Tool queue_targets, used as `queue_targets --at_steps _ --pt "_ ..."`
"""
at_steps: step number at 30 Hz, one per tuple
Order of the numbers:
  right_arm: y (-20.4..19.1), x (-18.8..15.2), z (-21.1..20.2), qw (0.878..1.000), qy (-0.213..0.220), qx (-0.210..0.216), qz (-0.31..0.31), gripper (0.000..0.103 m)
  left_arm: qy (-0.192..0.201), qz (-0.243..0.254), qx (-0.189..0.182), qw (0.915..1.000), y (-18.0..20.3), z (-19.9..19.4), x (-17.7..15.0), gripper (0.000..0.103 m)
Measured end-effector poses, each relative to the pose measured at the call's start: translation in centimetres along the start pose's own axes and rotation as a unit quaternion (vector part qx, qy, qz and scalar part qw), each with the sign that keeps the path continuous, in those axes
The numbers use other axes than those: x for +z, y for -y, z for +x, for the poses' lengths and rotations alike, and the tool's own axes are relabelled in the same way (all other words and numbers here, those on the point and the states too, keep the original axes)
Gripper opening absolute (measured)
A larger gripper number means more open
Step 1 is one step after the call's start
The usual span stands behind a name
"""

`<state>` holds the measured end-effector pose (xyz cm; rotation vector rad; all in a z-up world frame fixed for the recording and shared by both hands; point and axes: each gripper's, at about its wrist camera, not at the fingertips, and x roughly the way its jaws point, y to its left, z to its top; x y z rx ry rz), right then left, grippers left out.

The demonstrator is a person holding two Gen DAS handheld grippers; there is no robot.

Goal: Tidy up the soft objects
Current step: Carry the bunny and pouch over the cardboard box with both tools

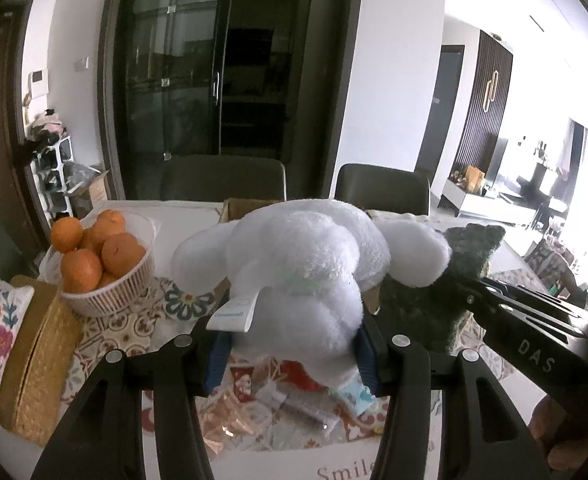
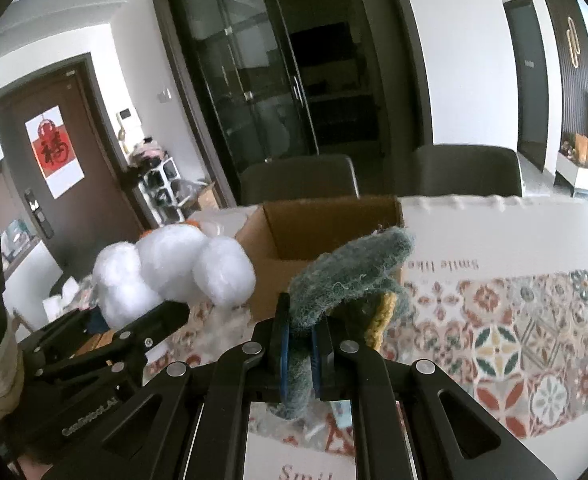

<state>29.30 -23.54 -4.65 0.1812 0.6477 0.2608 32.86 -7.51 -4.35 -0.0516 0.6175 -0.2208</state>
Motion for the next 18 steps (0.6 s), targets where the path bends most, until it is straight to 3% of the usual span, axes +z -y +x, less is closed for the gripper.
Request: queue_targets --at_steps 10,18 --pt "0.9 4.2 1.8 1.000 0.021 0.001 0.003 0.010 0.021 0.027 -0.005 0.9994 -0.1 2.8 4.3 0.052" --pt "1.5 7.7 4.9 1.000 0.015 -0.004 -0.006 0.010 -0.010 0.038 -0.013 0.9991 -0.1 7.0 7.6 0.052"
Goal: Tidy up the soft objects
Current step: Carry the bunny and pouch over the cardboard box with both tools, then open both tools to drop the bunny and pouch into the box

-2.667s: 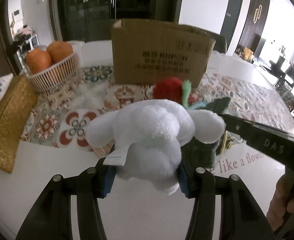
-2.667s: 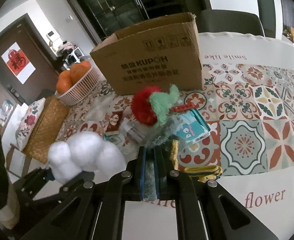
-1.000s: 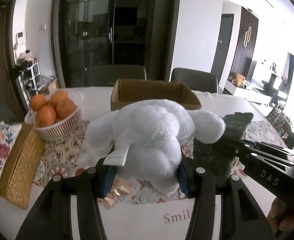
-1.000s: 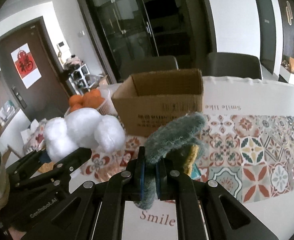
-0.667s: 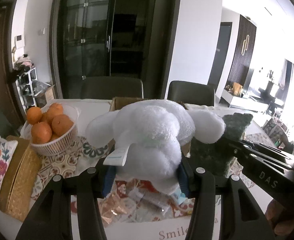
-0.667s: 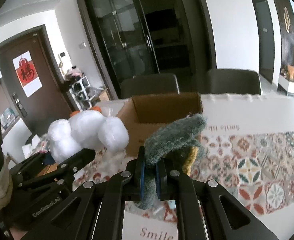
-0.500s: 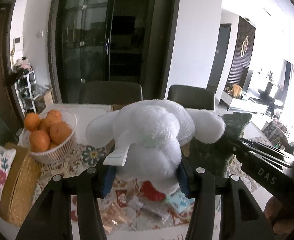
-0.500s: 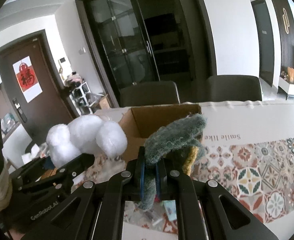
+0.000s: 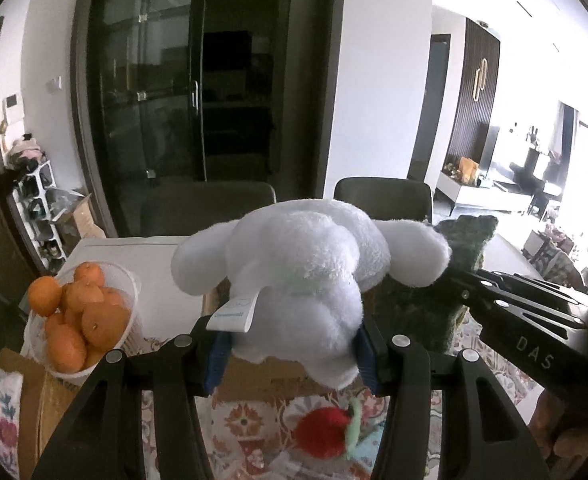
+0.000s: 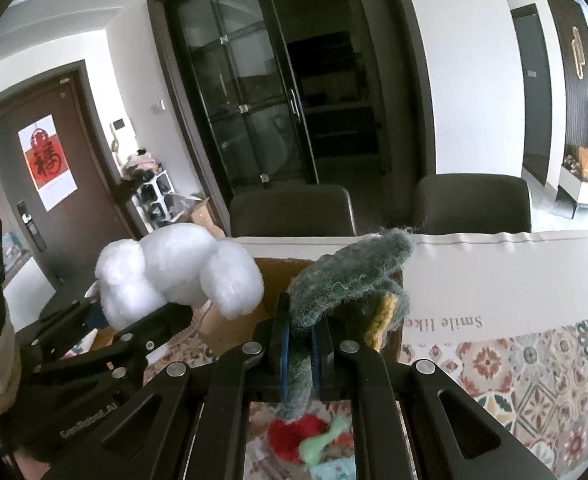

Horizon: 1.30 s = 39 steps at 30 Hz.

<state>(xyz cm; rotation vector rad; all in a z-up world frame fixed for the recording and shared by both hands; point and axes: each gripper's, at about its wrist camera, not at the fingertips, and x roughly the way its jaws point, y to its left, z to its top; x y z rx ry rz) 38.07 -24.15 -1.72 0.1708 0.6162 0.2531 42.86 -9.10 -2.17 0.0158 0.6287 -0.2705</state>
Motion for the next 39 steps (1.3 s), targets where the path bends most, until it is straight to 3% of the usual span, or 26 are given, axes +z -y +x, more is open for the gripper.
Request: queue_targets --at_steps 7,16,20,21,24,30,32,34,36,39 --pt "0.9 2.6 3.7 0.999 -0.039 0.009 0.005 0.010 -0.052 -0.002 -0.010 0.9986 -0.5 3.7 1.7 0.052" --pt "2.5 3.6 9.5 0.995 -0.104 0.007 0.004 0.010 -0.113 0.010 -0.001 0.9936 -0.7 8.6 2.3 0.052" --pt "3.4 3.8 12.0 0.992 -0.129 0.012 0.006 0.010 -0.139 0.008 -0.017 0.9901 -0.7 10.5 2.2 0.053" --pt "3.6 3.8 12.4 0.991 -0.134 0.012 0.006 0.010 -0.142 0.009 -0.016 0.9897 -0.7 10.9 2.2 0.057" --pt "4.0 3.7 13.7 0.989 -0.149 0.013 0.006 0.010 -0.157 0.007 -0.002 0.9875 -1.0 11.8 2.1 0.080" --pt "4.5 3.8 15.6 0.985 -0.169 0.024 0.021 0.011 -0.146 0.017 0.048 0.9880 -2.0 11.1 2.3 0.087" --pt "4.6 3.8 16.1 0.984 -0.175 0.032 0.023 0.014 -0.137 0.022 0.066 0.9881 -2.4 10.6 2.4 0.090" --pt "4.4 3.8 16.7 0.981 -0.185 0.043 0.024 0.037 -0.132 0.022 0.088 0.9870 -2.9 10.0 2.5 0.093" --pt "3.9 3.8 17.1 0.979 -0.197 0.048 0.021 0.048 -0.122 0.020 0.106 0.9866 -3.4 9.0 2.5 0.094" --pt "3.4 3.6 17.0 0.978 -0.206 0.036 0.016 0.048 -0.111 0.024 0.119 0.9863 -3.7 8.1 2.6 0.095"
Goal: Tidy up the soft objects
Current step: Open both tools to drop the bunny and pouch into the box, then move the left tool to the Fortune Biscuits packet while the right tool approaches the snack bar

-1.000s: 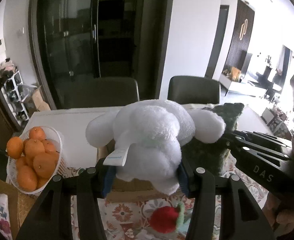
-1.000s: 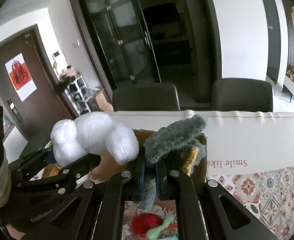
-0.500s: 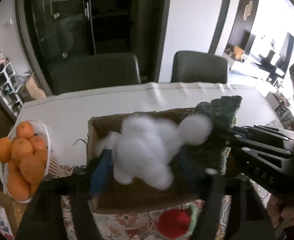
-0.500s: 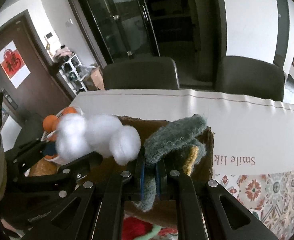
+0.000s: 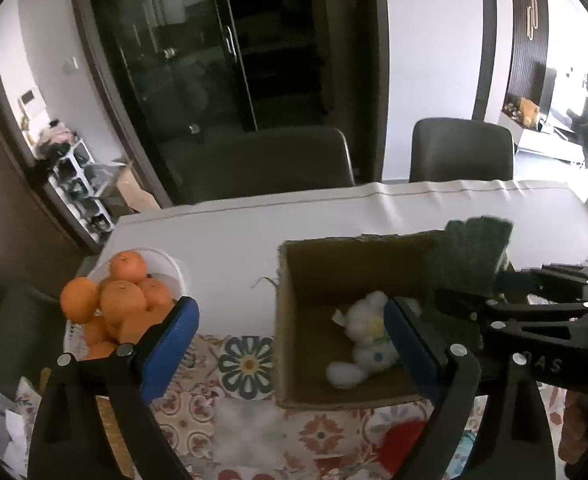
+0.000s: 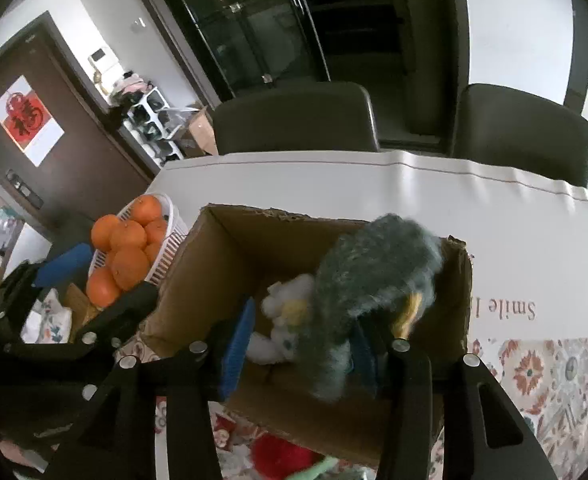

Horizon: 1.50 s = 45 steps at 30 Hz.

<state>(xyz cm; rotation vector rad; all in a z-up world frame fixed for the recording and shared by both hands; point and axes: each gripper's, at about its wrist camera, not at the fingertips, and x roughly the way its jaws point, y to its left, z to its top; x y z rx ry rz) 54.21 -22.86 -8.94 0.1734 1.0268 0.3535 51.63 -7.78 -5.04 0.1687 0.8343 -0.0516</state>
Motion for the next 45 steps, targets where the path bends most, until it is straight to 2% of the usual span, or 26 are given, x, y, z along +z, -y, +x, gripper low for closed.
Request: queue_targets --at_steps 2,5,9,14,18,23,26,29,31,33,37,45 --pt "-0.2 -0.1 0.1 1.000 -0.016 -0.001 0.007 0.049 0.004 0.001 0.016 0.9999 -0.2 -0.7 0.0 0.096" --pt "-0.5 -0.3 0.2 0.999 -0.042 0.009 0.012 0.049 0.009 0.001 0.018 0.9998 -0.4 -1.7 -0.1 0.097" --pt "-2.0 -0.5 -0.4 0.999 -0.042 0.024 -0.016 0.048 0.013 -0.006 0.031 0.9994 -1.1 -2.3 -0.1 0.099" --pt "-2.6 -0.3 -0.6 0.997 -0.060 -0.028 -0.030 0.049 -0.001 -0.010 0.042 0.9991 -1.5 -2.2 -0.7 0.099" --pt "-2.9 -0.1 -0.7 0.995 -0.080 -0.049 -0.036 0.049 -0.006 -0.024 0.035 0.9991 -1.7 -2.5 -1.0 0.099" --pt "-3.4 -0.4 -2.2 0.995 -0.068 -0.062 -0.047 0.049 0.005 -0.020 0.041 0.9989 -1.5 -3.8 -1.7 0.099" --pt "-3.7 -0.9 -3.4 0.994 -0.054 -0.085 -0.052 0.049 0.007 -0.016 0.036 0.9992 -1.3 -4.5 -2.3 0.099" --pt "-3.6 -1.5 -4.8 0.994 -0.040 -0.089 -0.045 0.049 0.006 -0.010 0.027 0.9996 -1.0 -5.5 -3.0 0.099" --pt "-3.8 -2.1 -5.7 0.994 -0.031 -0.100 -0.045 0.058 0.005 -0.008 0.024 0.9997 -0.9 -6.0 -3.4 0.099" --pt "-4.0 -2.7 -6.7 0.993 -0.020 -0.110 -0.046 0.061 0.005 0.000 0.024 0.9997 -0.8 -6.6 -4.0 0.099" --pt "-4.8 -4.0 -8.1 0.992 -0.007 -0.114 -0.052 0.063 -0.002 0.005 0.012 0.9999 -0.9 -7.6 -4.9 0.099" --pt "-6.0 -6.6 -9.1 0.992 -0.005 -0.111 -0.059 0.066 -0.001 0.046 0.018 0.9988 -0.6 -9.1 -7.5 0.099"
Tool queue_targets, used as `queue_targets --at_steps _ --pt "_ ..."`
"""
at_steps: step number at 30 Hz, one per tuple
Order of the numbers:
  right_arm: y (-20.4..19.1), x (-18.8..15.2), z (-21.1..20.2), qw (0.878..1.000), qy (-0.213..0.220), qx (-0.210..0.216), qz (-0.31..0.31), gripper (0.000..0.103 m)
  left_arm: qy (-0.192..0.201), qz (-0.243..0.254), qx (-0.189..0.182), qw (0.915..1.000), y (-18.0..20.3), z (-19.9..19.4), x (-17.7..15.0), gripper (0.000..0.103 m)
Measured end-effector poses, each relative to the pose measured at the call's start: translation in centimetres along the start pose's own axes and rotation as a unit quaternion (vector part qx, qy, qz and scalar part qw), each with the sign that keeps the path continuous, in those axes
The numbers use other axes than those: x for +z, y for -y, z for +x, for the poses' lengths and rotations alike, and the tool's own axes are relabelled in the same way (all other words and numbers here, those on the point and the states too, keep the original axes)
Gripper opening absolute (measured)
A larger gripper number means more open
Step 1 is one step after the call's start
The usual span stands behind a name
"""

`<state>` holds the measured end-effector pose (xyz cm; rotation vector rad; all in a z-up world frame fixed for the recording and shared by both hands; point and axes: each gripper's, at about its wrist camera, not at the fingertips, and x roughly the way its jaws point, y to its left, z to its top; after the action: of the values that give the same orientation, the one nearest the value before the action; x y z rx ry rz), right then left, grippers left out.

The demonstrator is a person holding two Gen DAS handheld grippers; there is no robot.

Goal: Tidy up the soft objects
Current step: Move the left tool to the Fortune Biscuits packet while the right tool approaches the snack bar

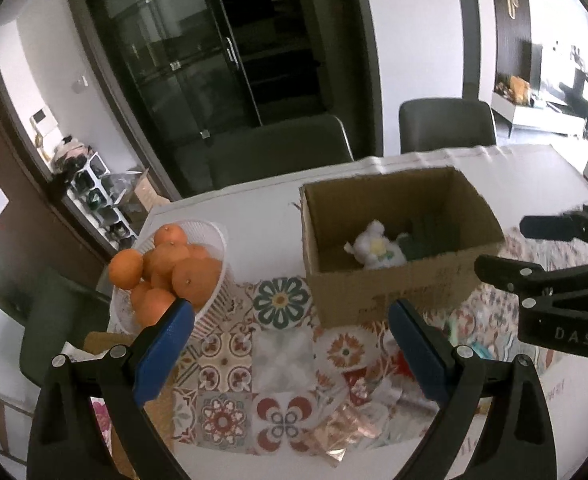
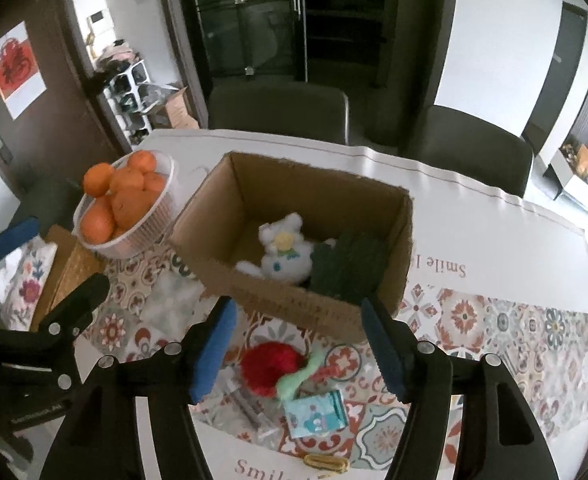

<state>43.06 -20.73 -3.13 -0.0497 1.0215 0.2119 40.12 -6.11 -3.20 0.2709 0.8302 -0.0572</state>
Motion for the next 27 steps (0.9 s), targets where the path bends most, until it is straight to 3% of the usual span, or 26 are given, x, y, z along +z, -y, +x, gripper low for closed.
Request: queue_targets --at_steps 10,14,27 --pt "-2.7 -4.0 0.0 1.000 0.002 0.026 -0.018 0.066 -0.009 0.037 -0.018 0.9991 0.3 -0.2 -4.7 0.099" --pt "-3.7 -5.4 0.7 0.999 -0.006 0.040 -0.033 0.066 -0.012 0.047 -0.006 0.9988 0.5 -0.2 -6.4 0.099" --pt "-6.2 -10.1 3.2 0.995 -0.039 0.071 -0.054 0.066 -0.044 0.095 -0.061 0.9927 1.3 1.7 -11.3 0.099"
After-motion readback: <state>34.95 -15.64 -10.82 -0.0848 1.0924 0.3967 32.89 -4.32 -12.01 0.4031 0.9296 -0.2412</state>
